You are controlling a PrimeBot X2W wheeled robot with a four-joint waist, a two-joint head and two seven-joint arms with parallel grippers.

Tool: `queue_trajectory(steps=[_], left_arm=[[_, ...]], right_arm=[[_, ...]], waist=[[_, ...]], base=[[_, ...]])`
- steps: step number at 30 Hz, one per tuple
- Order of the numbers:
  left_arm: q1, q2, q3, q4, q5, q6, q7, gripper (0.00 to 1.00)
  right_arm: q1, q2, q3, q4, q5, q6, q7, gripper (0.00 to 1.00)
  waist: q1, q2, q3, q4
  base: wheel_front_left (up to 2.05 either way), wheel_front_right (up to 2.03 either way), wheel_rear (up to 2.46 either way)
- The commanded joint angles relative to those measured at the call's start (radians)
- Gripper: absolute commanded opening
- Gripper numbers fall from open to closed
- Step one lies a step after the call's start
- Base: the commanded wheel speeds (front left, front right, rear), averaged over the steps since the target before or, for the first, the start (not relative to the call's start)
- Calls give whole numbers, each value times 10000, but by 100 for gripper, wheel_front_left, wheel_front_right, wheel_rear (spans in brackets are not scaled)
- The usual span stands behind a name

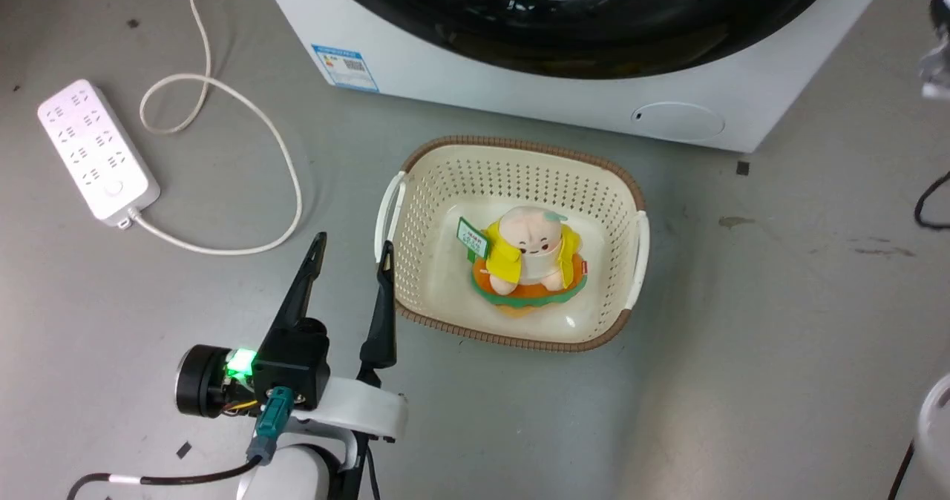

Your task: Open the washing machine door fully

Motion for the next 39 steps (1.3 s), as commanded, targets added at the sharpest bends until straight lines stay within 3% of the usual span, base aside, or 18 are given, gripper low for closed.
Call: queue_trajectory(steps=[1, 21, 24, 32, 39], left_arm=[[-194, 43, -103, -25, -52, 79, -120, 100], [-675, 27, -643, -16, -162, 384, -538, 100], [-694, 32, -737, 41, -175, 479, -643, 100], [-568, 142, -779, 192, -196, 582, -789, 100], [87, 318, -734, 551, -248, 588, -828, 100]], right_arm=[[-649, -147, -238, 447, 181, -3, 156, 0], [-3738, -887, -1681, 3317, 380, -4, 1633, 0], [-3760, -952, -2008, 3855, 408, -5, 2524, 0], [-3209, -915, -2386, 4582, 512, -5, 3301, 0], [-1592, -196, -2323, 4426, 893, -6, 3932, 0]], waist=[[-1, -1, 146, 101], [-1, -1, 1097, 655], [-1, -1, 1051, 699], [-1, -1, 391, 608], [-1, -1, -991, 330]], base=[[0, 0, 0], [0, 0, 0], [0, 0, 0], [0, 0, 0], [0, 0, 0]])
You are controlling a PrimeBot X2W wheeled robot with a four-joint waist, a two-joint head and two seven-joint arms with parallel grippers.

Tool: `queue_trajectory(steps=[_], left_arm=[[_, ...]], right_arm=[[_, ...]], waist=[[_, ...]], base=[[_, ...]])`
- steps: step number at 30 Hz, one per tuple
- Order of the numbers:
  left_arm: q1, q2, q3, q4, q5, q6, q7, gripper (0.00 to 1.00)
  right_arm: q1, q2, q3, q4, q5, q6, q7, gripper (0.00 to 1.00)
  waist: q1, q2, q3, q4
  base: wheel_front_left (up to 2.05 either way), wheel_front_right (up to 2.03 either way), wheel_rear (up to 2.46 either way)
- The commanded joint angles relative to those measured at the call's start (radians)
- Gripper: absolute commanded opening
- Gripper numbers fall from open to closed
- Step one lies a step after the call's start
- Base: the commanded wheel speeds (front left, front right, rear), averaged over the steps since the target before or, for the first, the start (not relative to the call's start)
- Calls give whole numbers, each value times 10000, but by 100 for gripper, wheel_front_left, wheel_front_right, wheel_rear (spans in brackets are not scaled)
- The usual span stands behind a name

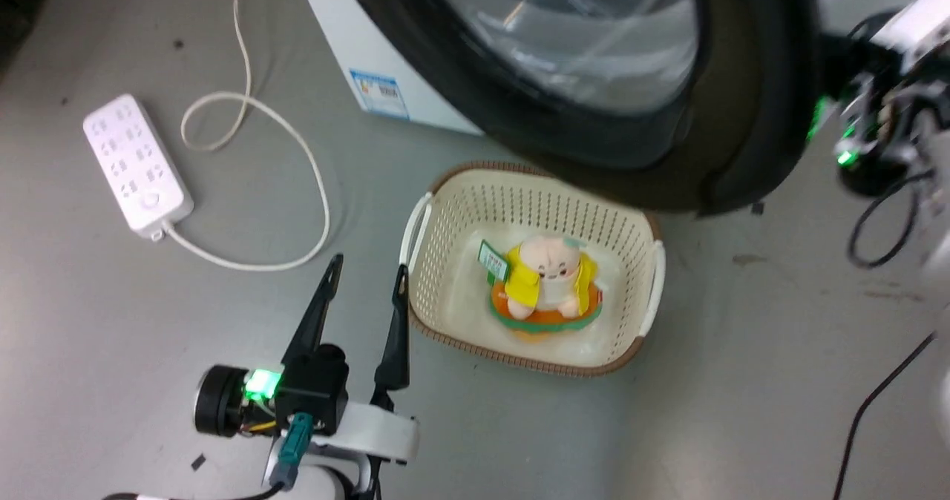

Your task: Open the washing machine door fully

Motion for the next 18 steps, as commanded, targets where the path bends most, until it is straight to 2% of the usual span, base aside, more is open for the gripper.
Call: queue_trajectory(steps=[1, 6, 10, 14, 18], left_arm=[[146, 78, 23, 25, -7, 33, -55, 100], [591, 250, 72, 67, -9, 14, -55, 100], [857, 326, 62, 66, -25, -19, -55, 100], [1010, 349, -23, 121, -48, -104, -55, 100], [1164, 368, -94, 189, -69, -163, -55, 100]], right_arm=[[346, 211, 64, -108, 132, 12, 140, 0], [1743, 838, 443, -944, 605, 12, 964, 0], [2723, 1016, 961, -1627, 1337, 12, 1779, 0], [3258, 1026, 2414, -1507, 3058, 12, 2477, 0], [4020, 1028, 4541, -1828, 5258, 12, 2733, 0]], waist=[[1, 0, -667, -202], [1, 0, -1478, -353], [1, 0, -1895, -394], [1, 0, -2149, -372], [1, 0, -2310, -368]], base=[[0, 0, 0], [0, 0, 0], [0, 0, 0], [0, 0, 0], [0, 0, 0]])
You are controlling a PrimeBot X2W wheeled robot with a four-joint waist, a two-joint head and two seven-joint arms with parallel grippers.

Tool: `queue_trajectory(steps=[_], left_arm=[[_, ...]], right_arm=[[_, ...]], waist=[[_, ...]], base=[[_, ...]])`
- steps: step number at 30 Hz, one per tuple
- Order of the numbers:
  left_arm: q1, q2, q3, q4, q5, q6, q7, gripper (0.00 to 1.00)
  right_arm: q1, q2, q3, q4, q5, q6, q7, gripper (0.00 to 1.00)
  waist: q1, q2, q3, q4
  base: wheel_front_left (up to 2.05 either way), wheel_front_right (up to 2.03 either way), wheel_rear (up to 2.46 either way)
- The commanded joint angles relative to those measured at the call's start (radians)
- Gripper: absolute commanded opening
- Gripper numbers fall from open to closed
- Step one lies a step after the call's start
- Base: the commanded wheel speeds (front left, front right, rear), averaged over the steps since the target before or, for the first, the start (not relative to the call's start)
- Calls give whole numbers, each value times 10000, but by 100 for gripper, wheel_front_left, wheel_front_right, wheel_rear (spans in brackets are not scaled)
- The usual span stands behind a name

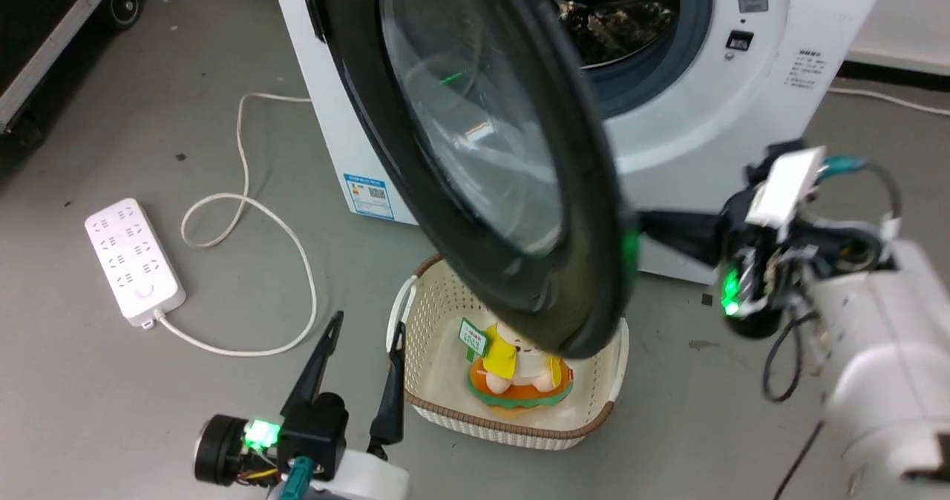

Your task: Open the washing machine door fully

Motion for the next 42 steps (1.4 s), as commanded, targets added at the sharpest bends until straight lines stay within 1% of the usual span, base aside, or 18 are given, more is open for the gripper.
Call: queue_trajectory(steps=[1, 4, 7, 11, 15, 18, 21, 22, 23, 24, 26, 29, 31, 33, 36, 37, 39, 42], left_arm=[[131, 56, -16, 47, -42, -40, -55, 100], [199, 57, -69, 71, -45, -63, -55, 100], [267, 57, -100, 70, -70, -83, -55, 100], [351, 54, -145, 40, -75, -86, -55, 100], [386, 56, -115, 39, -103, -57, -55, 100], [404, 84, -33, 13, -135, -14, -55, 100], [473, 140, 85, 14, -176, 39, -55, 100], [494, 164, 132, 22, -197, 52, -55, 100], [515, 184, 178, 25, -218, 66, -55, 100], [539, 203, 224, 18, -238, 82, -55, 100], [595, 247, 313, -5, -284, 99, -55, 100], [686, 325, 477, -57, -426, 63, -55, 100], [757, 399, 589, -61, -553, -18, -55, 100], [845, 499, 747, -48, -670, -64, -55, 100], [998, 611, 936, -118, -831, -139, -55, 100], [1042, 647, 982, -155, -873, -172, -55, 100], [1146, 706, 1041, -189, -945, -232, -55, 100], [1284, 757, 1111, -225, -1042, -271, -55, 100]], right_arm=[[527, 79, 649, -218, 665, 10, 46, 0], [1511, 80, 2632, -1091, 2463, 10, -210, 0], [2540, 80, 4614, -2169, 3965, 10, -913, 0], [3384, 80, 6680, -3276, 5248, 10, -2188, 0], [3534, 81, 7773, -3597, 5795, 10, -3202, 0], [3393, 81, 8029, -3487, 5962, 10, -3711, 0], [3208, -42, 8018, -3464, 5948, 10, -4237, 0], [3159, -154, 7972, -3525, 5881, 10, -4520, 37], [3132, -289, 7921, -3646, 5788, 10, -4819, 100], [3127, -455, 7862, -3805, 5651, 10, -5170, 100], [3177, -899, 7820, -4321, 5103, 10, -6022, 100], [3455, -1779, 7861, -5433, 3551, 10, -7869, 100], [3767, -2417, 7999, -6136, 2166, 10, -9201, 100], [4194, -2903, 8028, -6680, 930, 10, -10358, 100], [4871, -3599, 7943, -7131, -1418, 10, -11836, 100], [5132, -3726, 7766, -7177, -2260, 10, -12239, 100], [5715, -3736, 7147, -7331, -3919, 10, -12792, 100], [6833, -3155, 5700, -8010, -6162, 10, -13097, 100]], waist=[[2, 0, -52, 12], [2, 0, -114, 50], [2, 0, -144, 91], [2, 0, -113, 157], [2, 0, -88, 224], [2, 0, -101, 211], [2, 0, -223, 108], [2, 0, -285, 64], [2, 0, -353, 16], [2, 0, -424, -39], [2, 0, -585, -177], [2, 0, -820, -445], [2, 0, -990, -636], [2, 0, -1150, -862], [2, 0, -1301, -1198], [2, 0, -1333, -1309], [2, 0, -1395, -1505], [2, 0, -1442, -1756]], base=[[0, 0, 0], [0, 0, 0], [0, 0, 0], [0, 0, 0], [0, 0, 0], [0, 0, 0], [0, 0, 0], [0, 0, 0], [0, 0, 0], [0, 0, 0], [0, 0, 0], [0, 0, 0], [0, 0, 0], [0, 0, 0], [0, 0, 0], [0, 0, 0], [0, 0, 0], [0, 0, 0]])
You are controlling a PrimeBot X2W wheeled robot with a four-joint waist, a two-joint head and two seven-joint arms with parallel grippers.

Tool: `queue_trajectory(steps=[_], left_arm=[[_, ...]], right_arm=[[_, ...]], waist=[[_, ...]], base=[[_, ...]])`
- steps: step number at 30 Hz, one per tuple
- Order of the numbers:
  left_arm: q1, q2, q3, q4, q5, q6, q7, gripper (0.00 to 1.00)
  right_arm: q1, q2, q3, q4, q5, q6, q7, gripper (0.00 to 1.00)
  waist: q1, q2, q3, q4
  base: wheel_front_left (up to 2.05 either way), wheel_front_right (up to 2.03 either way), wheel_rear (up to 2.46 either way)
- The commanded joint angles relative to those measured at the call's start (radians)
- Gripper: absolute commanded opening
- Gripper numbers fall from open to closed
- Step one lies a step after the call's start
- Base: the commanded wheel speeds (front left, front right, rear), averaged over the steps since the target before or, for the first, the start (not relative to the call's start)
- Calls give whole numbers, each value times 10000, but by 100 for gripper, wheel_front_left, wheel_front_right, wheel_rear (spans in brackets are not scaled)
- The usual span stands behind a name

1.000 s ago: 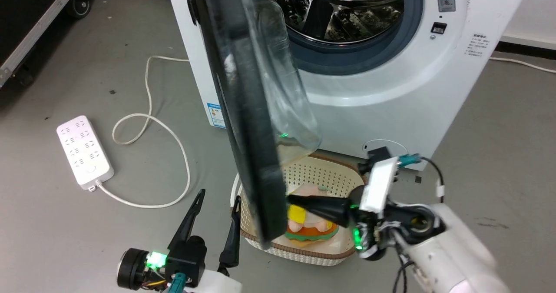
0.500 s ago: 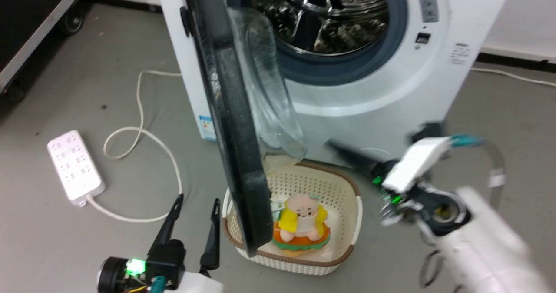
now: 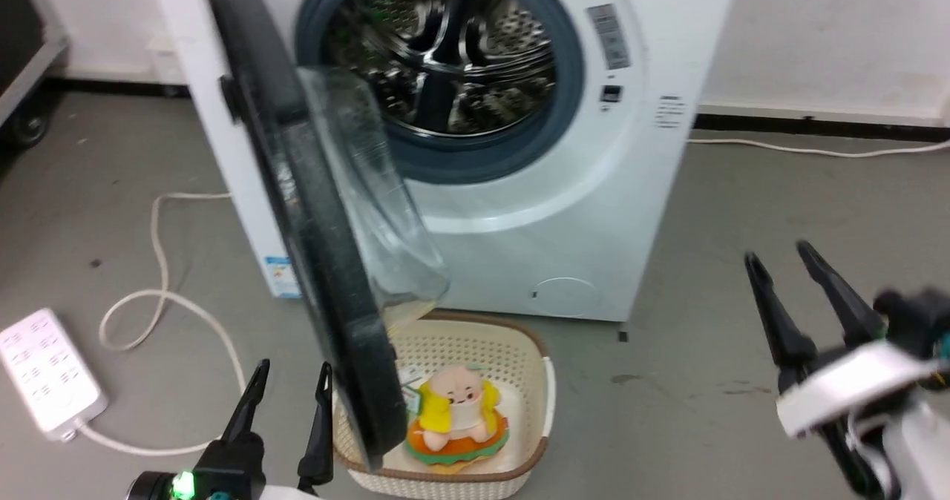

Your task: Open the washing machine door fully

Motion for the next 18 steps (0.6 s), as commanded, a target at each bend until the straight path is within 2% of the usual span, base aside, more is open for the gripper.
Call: queue_trajectory(steps=[1, 4, 5, 6, 7, 8, 9, 10, 11, 18], left_arm=[[192, 94, 67, -47, -61, -39, -55, 100], [284, 145, 90, -26, -123, -77, -55, 100], [284, 145, 90, -26, -123, -77, -55, 100], [326, 165, 106, -23, -146, -79, -55, 100], [326, 165, 106, -23, -146, -79, -55, 100], [352, 171, 103, -17, -160, -79, -55, 100], [364, 170, 96, -6, -170, -84, -55, 100], [364, 170, 96, -6, -170, -84, -55, 100], [389, 172, 63, 36, -199, -120, -55, 100], [446, 164, -110, 197, -248, -203, -13, 100]], right_arm=[[772, 538, -697, -572, -1151, 10, -103, 100], [2054, 1543, -1848, -1776, -3138, 10, -134, 100], [2054, 1543, -1848, -1776, -3138, 10, -134, 100], [2865, 2252, -2417, -2496, -4181, 10, -124, 100], [2865, 2252, -2417, -2496, -4181, 10, -124, 100], [3563, 2833, -2834, -3003, -4990, 10, -132, 100], [3866, 3031, -3004, -3155, -5289, 10, -127, 100], [3866, 3031, -3004, -3155, -5289, 10, -127, 100], [4353, 3302, -3257, -3305, -5568, 10, -120, 100], [4961, 3469, -3154, -3125, -5631, 10, -115, 100]], waist=[[1, 0, -89, -261], [1, 0, -102, -427], [1, 0, -102, -427], [1, 0, -98, -485], [1, 0, -98, -485], [1, 0, -83, -511], [1, 0, -83, -517], [1, 0, -83, -517], [1, 0, -79, -523], [1, 0, -53, -543]], base=[[0, 0, 0], [0, 0, 0], [0, 0, 0], [0, 0, 0], [0, 0, 0], [0, 0, 0], [0, 0, 0], [0, 0, 0], [0, 0, 0], [0, 0, 0]])
